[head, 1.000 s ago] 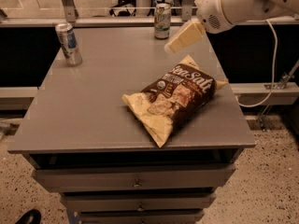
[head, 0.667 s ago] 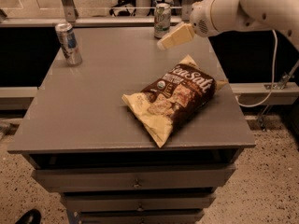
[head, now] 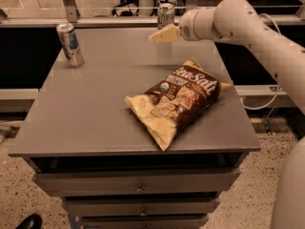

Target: Pick 7up can

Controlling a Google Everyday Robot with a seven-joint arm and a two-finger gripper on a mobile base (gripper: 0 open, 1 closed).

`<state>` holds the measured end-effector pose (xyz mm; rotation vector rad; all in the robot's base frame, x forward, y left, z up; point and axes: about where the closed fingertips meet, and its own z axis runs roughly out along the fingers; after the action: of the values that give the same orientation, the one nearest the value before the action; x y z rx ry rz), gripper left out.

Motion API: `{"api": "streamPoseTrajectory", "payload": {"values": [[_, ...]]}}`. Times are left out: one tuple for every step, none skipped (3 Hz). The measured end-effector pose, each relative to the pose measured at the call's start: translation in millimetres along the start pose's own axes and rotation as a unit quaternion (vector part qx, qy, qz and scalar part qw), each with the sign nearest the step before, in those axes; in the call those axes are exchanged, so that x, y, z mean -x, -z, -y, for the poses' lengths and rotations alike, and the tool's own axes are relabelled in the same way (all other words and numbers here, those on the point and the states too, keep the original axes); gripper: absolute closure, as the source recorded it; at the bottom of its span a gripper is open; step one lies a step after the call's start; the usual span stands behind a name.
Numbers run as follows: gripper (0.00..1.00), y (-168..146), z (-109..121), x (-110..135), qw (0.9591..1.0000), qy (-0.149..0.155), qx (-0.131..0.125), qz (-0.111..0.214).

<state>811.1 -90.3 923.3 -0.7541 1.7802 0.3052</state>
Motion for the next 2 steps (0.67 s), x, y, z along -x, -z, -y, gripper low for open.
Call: {"api": "streamPoseTrajectory", "payload": {"values": [[0.00, -36.3, 16.9, -7.7, 0.9998, -0.013, -0.013, 0.009], [0.00, -61.6, 33.3, -13.3, 0.9995, -0.018, -0.023, 0.016]]}}
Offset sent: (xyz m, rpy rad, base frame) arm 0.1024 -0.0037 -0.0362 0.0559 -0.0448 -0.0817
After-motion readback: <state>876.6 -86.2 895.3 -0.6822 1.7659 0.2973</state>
